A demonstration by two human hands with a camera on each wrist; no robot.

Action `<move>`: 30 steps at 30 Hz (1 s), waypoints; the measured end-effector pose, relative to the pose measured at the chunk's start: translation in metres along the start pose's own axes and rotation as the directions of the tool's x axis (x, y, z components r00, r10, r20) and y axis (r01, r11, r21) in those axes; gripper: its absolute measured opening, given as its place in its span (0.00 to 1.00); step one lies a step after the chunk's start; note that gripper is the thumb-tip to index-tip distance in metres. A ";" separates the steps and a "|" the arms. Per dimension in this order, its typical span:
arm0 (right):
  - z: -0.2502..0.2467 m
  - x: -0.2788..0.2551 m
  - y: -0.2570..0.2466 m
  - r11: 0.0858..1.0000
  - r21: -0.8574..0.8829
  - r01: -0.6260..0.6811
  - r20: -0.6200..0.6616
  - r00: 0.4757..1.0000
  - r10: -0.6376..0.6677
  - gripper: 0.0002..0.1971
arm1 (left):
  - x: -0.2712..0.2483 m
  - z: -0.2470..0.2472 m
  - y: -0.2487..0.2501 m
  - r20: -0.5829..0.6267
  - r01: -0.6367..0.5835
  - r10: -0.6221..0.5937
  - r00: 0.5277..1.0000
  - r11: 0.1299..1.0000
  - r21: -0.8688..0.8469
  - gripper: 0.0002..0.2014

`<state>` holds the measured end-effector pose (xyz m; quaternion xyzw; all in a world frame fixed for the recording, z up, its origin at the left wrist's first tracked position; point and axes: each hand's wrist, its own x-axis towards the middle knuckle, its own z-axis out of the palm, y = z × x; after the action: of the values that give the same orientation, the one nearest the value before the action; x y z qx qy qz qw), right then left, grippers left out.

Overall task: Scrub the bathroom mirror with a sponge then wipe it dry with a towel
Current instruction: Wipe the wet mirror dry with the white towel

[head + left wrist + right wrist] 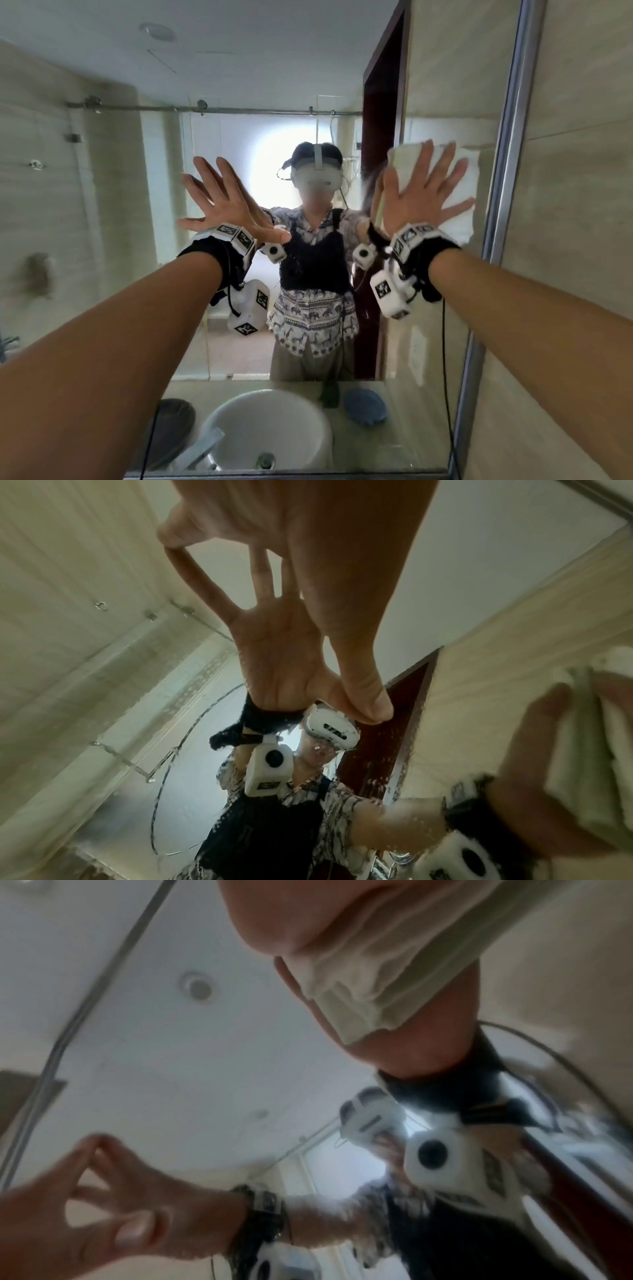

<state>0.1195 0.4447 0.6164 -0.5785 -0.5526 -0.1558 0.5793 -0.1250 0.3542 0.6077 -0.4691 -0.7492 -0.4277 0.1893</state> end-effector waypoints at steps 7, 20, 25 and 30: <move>0.003 -0.005 -0.022 0.908 -0.140 0.394 0.073 0.919 -0.388 0.36 | -0.003 -0.004 -0.001 0.017 -0.014 0.014 1.000 1.000 -0.007 0.81; -0.006 -0.014 0.027 0.409 -0.239 0.881 0.347 0.471 -0.811 0.37 | 0.001 0.001 -0.003 0.025 -0.016 0.016 1.000 1.000 -0.007 0.81; -0.009 0.015 -0.027 0.934 -0.161 0.319 0.034 0.947 -0.318 0.35 | 0.000 -0.007 -0.010 0.140 -0.044 0.039 0.989 0.998 0.033 0.86; 0.000 0.019 -0.098 0.999 -0.029 -0.036 -0.065 0.997 0.034 0.36 | -0.001 -0.015 -0.007 0.207 -0.029 0.007 0.978 0.995 0.100 0.86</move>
<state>0.0455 0.4255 0.6805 -0.5914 -0.5210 -0.1724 0.5907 -0.1324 0.3403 0.6119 -0.5074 -0.7815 -0.3358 0.1381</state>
